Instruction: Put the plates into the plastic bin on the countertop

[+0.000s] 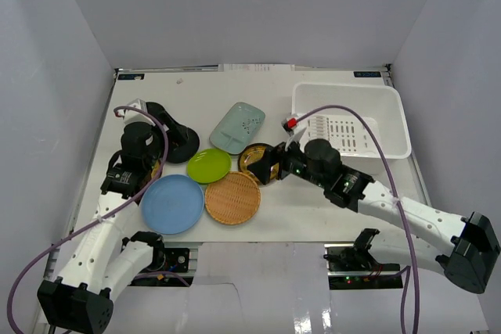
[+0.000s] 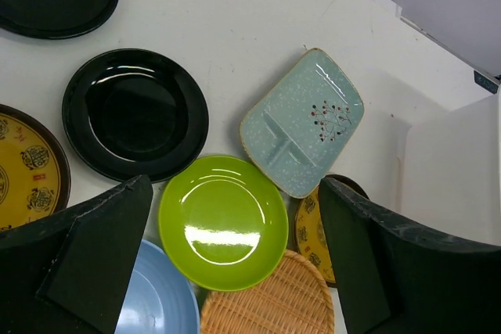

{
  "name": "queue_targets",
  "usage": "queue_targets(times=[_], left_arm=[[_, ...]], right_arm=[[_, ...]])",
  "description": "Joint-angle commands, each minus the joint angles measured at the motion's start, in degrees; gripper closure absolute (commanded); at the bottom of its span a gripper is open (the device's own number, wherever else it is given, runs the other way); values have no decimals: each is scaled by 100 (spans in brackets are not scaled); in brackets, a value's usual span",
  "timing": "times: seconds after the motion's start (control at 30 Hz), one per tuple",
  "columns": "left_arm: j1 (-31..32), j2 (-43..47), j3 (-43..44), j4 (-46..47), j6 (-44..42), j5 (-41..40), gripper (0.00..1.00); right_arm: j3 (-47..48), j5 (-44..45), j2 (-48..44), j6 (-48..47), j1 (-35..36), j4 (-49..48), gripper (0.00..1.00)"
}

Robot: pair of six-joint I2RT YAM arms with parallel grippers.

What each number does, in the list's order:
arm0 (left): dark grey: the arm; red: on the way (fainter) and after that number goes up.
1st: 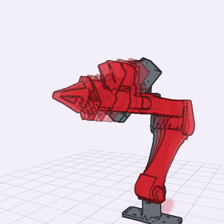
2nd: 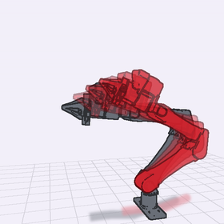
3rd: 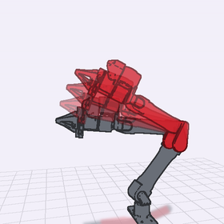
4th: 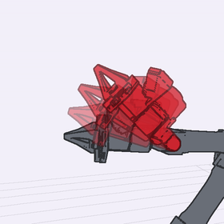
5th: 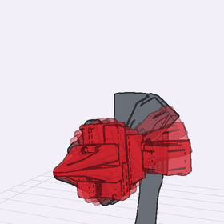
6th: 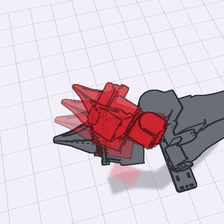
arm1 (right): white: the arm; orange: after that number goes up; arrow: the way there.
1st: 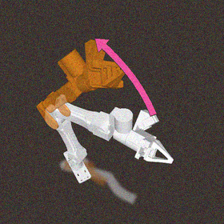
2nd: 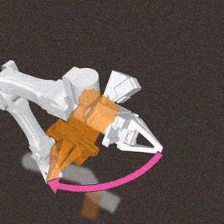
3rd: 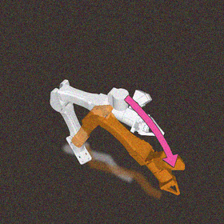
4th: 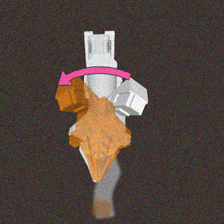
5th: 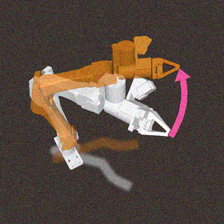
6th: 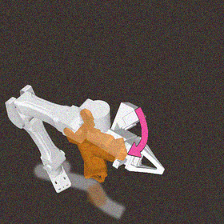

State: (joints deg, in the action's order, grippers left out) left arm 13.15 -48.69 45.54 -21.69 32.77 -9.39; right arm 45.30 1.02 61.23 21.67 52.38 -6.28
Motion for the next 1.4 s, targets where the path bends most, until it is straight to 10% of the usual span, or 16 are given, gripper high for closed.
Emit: queue_targets(times=[0.0, 0.4, 0.93, 1.2, 1.37], left_arm=[[-5, 201, 87, -230, 80, -11, 2], [-5, 343, -89, -1556, 1116, 1139, 2], [4, 518, -1582, -706, 1908, 1633, 11], [4, 624, -2128, 68, 2259, 1765, 18], [4, 422, -2365, 499, 2523, 2011, 20]], right_arm=[[-819, 478, -619, 907, 360, -408, 4], [-2973, 1014, -526, 3263, 1002, -2042, 22], [-2271, 1164, 2261, 4398, 1055, -3054, 31], [-2656, 1480, 2501, 5022, 941, -3599, 92], [-2913, 2077, 966, 4619, 1090, -2459, 92]])
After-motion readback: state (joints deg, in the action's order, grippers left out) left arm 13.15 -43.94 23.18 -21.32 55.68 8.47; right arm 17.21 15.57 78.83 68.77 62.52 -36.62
